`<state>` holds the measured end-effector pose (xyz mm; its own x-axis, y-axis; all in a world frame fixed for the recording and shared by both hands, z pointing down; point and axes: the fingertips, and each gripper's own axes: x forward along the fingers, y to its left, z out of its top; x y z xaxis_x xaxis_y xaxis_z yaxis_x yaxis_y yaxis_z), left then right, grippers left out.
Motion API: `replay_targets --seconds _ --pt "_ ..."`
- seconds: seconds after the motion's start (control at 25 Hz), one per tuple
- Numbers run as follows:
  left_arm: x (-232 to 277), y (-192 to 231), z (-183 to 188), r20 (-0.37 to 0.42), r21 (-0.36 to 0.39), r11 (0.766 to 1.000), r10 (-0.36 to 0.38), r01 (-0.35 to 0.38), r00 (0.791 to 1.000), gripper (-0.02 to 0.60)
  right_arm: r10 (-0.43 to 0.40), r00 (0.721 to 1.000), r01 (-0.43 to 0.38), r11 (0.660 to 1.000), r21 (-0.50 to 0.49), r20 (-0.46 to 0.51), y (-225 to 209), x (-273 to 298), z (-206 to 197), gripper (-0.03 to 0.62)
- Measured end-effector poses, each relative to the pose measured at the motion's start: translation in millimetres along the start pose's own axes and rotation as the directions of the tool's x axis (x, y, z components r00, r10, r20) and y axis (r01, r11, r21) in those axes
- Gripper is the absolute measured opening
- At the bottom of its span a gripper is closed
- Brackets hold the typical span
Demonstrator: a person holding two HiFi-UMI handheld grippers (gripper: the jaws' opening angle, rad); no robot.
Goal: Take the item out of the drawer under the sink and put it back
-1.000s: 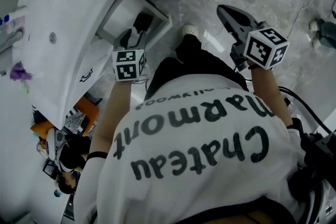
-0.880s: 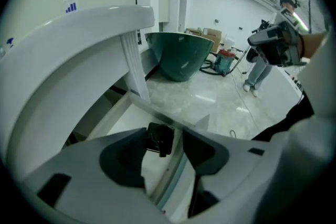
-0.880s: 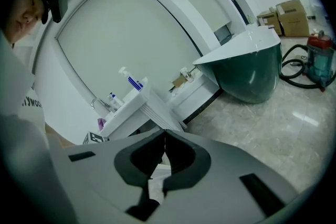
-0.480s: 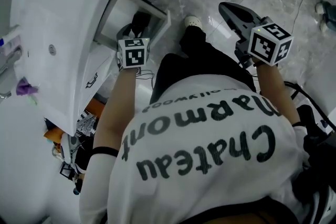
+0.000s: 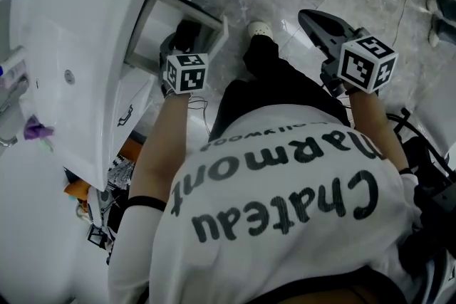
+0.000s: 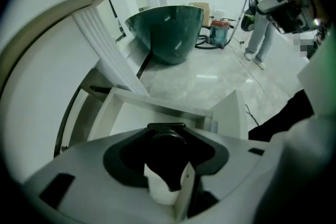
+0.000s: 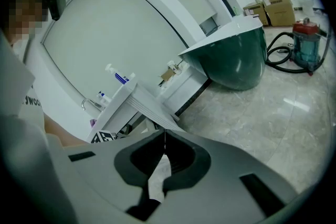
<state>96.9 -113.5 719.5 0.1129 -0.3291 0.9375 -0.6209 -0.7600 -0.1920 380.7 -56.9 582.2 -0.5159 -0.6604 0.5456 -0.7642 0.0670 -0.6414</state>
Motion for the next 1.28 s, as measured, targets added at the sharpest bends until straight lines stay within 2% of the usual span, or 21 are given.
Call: replay_targets --seconds 0.16,0.4,0.6,0.84,0.92,1.04,1.28 --pt "2.5 -0.1 2.7 0.004 -0.003 1.0 -0.003 0.003 1.0 0.199 -0.002 1.0 0.002 1.0 0.008 -0.012 -2.2 0.3 -4.0 0.011" --pt "-2.1 1.7 5.1 0.048 -0.039 0.998 -0.055 0.057 0.997 0.189 -0.004 1.0 0.004 1.0 -0.004 -0.016 -0.2 -1.2 -5.8 0.011" --pt "-12.4 4.8 8.9 0.106 -0.084 0.993 -0.079 0.088 0.991 0.186 -0.01 1.0 0.01 1.0 -0.011 -0.011 2.0 -1.8 -1.9 0.011" --pt "-39.6 14.5 22.4 0.208 -0.168 0.982 -0.051 0.087 0.977 0.184 0.009 1.0 -0.01 0.999 -0.039 -0.006 18.0 1.6 4.2 0.011" --pt "-52.9 19.8 27.6 0.253 -0.198 0.977 -0.031 0.083 0.967 0.184 0.018 1.0 -0.019 0.998 -0.054 -0.003 23.1 3.7 7.5 0.011" --pt "-80.3 29.4 38.2 0.337 -0.248 0.965 0.006 0.083 0.942 0.183 0.036 0.999 -0.036 0.996 -0.084 0.003 32.3 7.0 15.6 0.011" --pt "-147.1 43.6 50.8 0.488 -0.296 0.952 0.078 0.081 0.87 0.183 0.067 0.998 -0.067 0.99 -0.126 -0.001 59.3 12.2 23.1 0.012"
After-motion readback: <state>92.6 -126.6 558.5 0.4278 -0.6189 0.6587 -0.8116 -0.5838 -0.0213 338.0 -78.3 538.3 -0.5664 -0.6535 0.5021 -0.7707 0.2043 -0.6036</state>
